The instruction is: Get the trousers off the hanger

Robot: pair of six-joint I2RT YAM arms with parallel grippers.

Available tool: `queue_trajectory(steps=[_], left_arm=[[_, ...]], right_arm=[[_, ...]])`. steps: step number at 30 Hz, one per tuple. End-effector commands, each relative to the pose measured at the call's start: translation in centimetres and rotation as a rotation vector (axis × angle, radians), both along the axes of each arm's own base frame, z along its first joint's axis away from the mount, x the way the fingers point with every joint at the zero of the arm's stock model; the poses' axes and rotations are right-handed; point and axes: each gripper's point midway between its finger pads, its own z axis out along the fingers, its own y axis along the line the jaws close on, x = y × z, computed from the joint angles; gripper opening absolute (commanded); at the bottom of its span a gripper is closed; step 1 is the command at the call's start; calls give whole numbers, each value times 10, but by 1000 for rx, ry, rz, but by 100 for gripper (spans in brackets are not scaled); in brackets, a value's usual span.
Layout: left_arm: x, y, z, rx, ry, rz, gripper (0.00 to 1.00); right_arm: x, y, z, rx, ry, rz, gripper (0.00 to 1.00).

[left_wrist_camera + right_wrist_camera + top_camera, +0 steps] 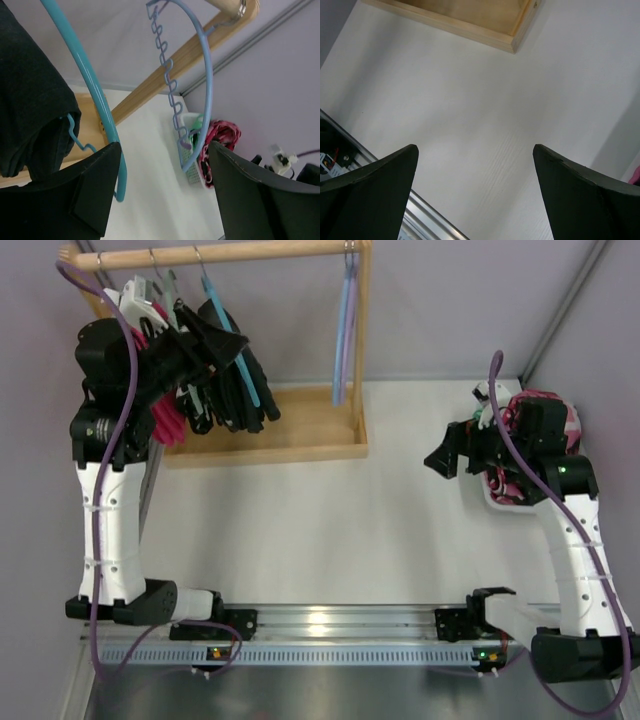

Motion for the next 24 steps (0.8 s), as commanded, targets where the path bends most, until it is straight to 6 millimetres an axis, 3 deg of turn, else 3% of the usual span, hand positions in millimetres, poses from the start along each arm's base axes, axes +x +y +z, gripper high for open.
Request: queue_trajectory(steps=[1,4,10,17,24], left_arm=[[14,15,41,-142,-76,124,75],[21,18,48,-198,-106,148,73],[46,22,30,-218,-74,191,60],[76,31,6,-185,-54,259,55],[94,18,-10,-172,-69,190,54]], right_arm=[[6,-1,22,11,-72,2,99],[6,0,21,14,-67,4,99],[7,1,20,20,-66,6,99],[7,2,20,26,-64,18,99],[7,4,13,38,-49,22,99]])
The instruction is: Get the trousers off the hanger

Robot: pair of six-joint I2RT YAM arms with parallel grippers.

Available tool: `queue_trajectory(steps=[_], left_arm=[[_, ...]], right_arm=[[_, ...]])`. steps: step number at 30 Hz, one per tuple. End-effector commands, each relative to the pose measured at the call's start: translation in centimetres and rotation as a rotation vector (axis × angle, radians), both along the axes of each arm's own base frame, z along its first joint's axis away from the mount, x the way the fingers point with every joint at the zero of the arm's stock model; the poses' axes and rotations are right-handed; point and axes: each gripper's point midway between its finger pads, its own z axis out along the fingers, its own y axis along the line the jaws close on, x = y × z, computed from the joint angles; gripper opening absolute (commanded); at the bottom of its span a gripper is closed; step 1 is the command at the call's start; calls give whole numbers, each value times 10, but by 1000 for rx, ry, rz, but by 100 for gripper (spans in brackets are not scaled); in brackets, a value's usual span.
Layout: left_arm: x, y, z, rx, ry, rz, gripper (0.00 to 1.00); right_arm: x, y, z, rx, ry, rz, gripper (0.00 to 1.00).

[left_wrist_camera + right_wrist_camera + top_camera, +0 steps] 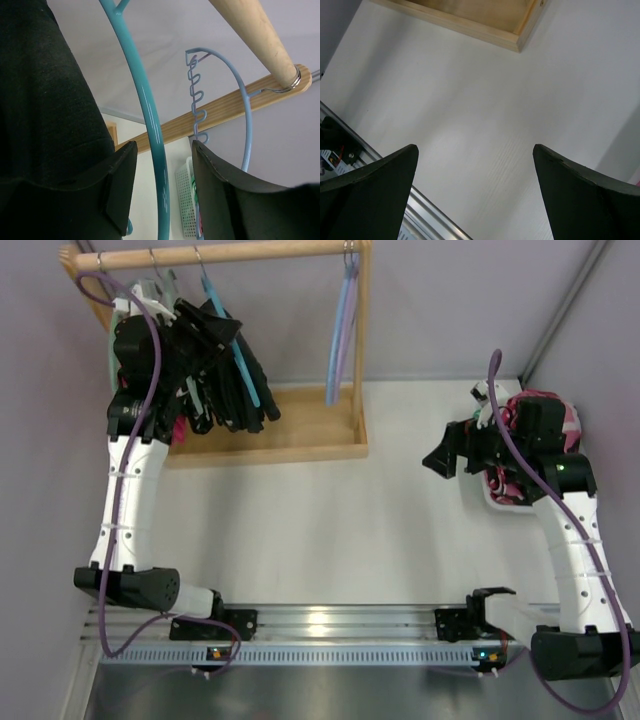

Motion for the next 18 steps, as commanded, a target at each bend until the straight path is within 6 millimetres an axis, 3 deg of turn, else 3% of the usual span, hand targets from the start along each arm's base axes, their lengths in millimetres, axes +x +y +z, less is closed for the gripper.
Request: queue_trajectory(steps=[1,9,14,16,18], left_arm=[[8,-6,22,3,-126,-39,54],[12,-20,31,-119,-213,-157,41],[20,-9,35,-246,-204,-205,29],[24,7,35,-257,-208,-175,29],[21,8,38,-248,-220,-188,30]], right_arm=[[6,1,15,23,-64,5,99],[6,3,11,28,-52,14,99],[5,2,10,25,-49,16,99],[4,3,10,25,-49,20,99],[3,3,10,27,-51,22,99]])
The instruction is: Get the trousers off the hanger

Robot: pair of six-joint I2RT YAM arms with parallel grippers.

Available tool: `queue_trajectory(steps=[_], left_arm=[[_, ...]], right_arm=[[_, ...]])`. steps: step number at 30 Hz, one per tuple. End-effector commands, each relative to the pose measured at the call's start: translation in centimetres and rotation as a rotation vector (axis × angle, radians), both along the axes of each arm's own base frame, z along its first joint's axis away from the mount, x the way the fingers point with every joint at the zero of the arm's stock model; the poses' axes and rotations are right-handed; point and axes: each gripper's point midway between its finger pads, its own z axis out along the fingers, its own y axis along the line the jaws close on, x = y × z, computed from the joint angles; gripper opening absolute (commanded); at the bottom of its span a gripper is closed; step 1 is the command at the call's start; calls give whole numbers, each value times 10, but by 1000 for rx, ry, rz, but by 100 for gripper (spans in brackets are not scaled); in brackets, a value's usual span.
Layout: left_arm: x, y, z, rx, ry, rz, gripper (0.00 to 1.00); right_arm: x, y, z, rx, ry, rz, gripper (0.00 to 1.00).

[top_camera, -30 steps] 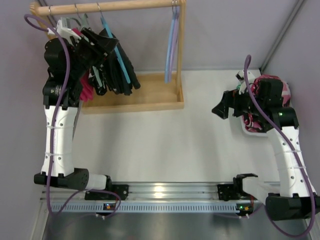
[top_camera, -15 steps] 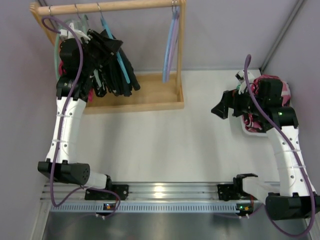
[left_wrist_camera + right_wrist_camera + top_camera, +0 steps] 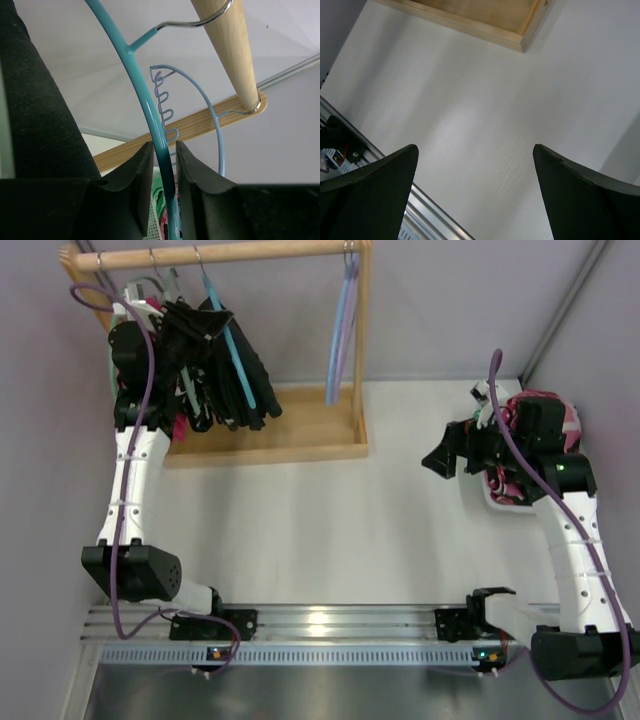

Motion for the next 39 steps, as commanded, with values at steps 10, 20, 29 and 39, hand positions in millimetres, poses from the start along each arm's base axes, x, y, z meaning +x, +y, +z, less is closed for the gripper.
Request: queue_trajectory(steps=[10,20,29,39], left_arm=[[-9,-9,29,-39,-112,-127,37],[1,-12,20,-37,-92,-143,40],[-2,-20,24,-32,-103,-157,38],[-13,-21,54,-10,-183,-167,0]], right_arm=[[5,2,9,24,-54,17,99],[7,3,9,26,-56,19,99],[8,3,10,46,-41,6,99],[4,5,14,53,-60,16,99]])
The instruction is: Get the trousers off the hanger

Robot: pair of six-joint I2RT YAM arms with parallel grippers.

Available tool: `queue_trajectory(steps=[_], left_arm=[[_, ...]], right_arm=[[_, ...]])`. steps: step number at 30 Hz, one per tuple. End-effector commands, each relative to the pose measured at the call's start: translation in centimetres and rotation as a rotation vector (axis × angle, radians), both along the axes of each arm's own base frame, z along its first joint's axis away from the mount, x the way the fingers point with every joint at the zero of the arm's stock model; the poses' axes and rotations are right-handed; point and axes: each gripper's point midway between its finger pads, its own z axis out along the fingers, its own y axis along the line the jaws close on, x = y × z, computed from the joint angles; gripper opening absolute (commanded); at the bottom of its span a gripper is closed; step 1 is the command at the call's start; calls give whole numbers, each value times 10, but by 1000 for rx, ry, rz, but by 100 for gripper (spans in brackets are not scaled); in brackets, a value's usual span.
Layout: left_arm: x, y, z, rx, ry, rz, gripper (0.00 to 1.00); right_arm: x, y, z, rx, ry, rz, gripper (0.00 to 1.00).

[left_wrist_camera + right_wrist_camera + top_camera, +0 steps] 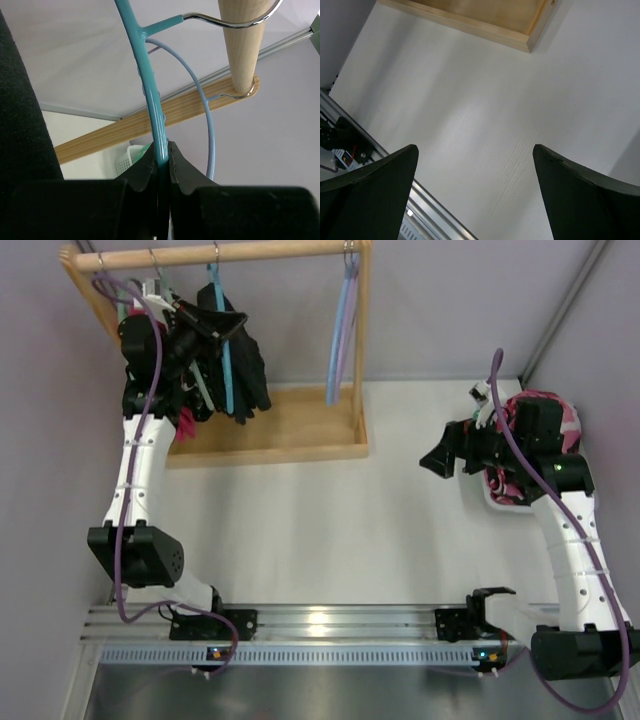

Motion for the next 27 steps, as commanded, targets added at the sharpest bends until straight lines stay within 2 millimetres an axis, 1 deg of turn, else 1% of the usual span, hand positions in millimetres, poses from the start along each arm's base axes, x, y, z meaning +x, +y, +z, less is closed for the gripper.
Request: queue_trajectory(steps=[1,2,3,4,5,6,7,8,9,11,15,16,19,22,25,26,27], left_arm=[[-20,0,65,35,-235,1,0],[-22,0,71,49,-265,3,0],[-28,1,86,54,-306,6,0],[-31,0,94,53,-324,8,0],[-34,-1,101,36,-328,-1,0],[-39,-1,112,19,-348,-7,0],[-41,-2,116,1,-347,-18,0],[-47,-4,124,-43,-344,-46,0],[-49,-5,126,-66,-340,-60,0],[-58,-7,134,-127,-328,-94,0],[-80,-8,151,-186,-389,-125,0],[-90,-8,158,-192,-416,-132,0],[-102,-10,163,-206,-443,-151,0],[-112,-11,162,-215,-448,-161,0],[-121,-12,154,-221,-438,-162,0],[-117,-12,144,-225,-411,-160,0],[-128,-13,146,-227,-423,-163,0]], right_arm=[[6,2,23,28,-108,15,99],[5,4,25,38,-120,19,99],[5,4,30,44,-140,20,99],[5,5,33,52,-149,26,99],[5,7,37,57,-160,33,99],[7,7,36,59,-153,35,99],[8,8,36,61,-147,37,99],[9,8,38,64,-146,37,99],[11,8,37,65,-145,38,99],[11,10,40,78,-145,43,99],[10,15,55,117,-208,59,99],[10,15,57,125,-213,57,99],[11,16,67,137,-251,59,99],[13,17,74,144,-276,60,99],[15,18,79,150,-287,63,99],[15,18,79,151,-286,64,99],[16,18,82,154,-296,67,99]])
